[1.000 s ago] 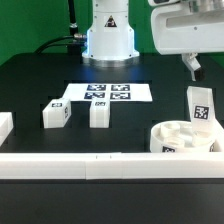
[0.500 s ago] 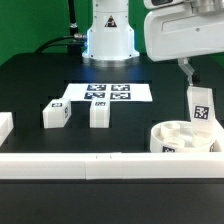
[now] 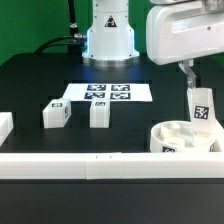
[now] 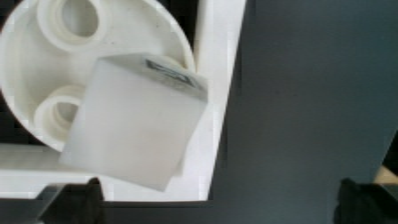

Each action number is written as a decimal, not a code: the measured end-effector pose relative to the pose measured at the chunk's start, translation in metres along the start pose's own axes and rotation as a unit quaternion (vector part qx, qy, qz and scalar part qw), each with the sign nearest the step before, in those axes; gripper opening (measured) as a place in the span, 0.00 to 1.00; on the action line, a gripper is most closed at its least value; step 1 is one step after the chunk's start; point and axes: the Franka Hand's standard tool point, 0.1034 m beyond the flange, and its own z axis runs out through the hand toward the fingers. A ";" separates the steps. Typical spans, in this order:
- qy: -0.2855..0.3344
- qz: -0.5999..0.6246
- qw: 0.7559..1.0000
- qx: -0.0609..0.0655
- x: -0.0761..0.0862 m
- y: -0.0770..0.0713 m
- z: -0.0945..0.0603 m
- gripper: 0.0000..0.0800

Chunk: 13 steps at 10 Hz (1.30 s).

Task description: Assemble stool

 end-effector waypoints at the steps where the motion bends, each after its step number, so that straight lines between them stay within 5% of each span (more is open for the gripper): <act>1: 0.000 -0.041 0.999 0.000 0.000 0.001 0.000 0.81; 4: -0.009 -0.286 0.958 -0.036 -0.001 0.007 0.007 0.81; 10: -0.016 -0.447 0.893 -0.042 -0.007 0.014 0.016 0.81; 13: -0.020 -0.454 0.890 -0.041 -0.014 0.017 0.027 0.81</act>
Offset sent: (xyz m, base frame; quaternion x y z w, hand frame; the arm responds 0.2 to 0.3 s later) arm 0.0024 0.0017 -0.0085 -0.0461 -0.0148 -0.3433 0.9380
